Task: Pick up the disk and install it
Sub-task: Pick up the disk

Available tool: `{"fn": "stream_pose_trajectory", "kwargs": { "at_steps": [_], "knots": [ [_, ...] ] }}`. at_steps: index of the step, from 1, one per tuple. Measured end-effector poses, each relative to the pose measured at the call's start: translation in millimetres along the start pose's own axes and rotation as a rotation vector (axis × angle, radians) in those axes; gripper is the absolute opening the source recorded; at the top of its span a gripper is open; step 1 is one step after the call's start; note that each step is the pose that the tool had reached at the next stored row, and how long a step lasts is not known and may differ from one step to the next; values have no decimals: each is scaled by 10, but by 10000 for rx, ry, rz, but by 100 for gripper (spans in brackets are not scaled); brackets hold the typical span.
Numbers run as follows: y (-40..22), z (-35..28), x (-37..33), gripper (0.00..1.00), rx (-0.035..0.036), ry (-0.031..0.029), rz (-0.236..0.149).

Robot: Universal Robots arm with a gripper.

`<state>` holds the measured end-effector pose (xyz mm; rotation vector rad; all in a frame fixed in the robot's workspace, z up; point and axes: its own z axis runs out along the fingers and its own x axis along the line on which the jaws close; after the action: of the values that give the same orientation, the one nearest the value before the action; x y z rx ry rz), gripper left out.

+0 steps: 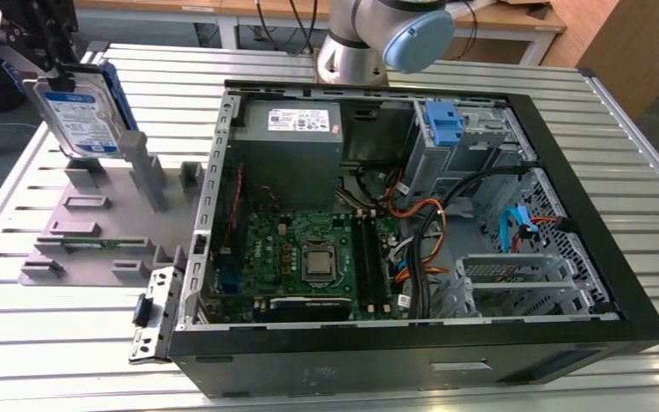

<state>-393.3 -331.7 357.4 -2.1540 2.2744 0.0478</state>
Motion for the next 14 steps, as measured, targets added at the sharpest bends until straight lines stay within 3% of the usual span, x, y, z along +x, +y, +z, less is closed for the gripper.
{"fn": "stream_pose_trajectory", "kwargs": {
  "at_steps": [9,14],
  "knots": [
    [0,-15,-1,35,0,0,0],
    [1,-61,-2,35,-1,1,-1]
  ]
}}
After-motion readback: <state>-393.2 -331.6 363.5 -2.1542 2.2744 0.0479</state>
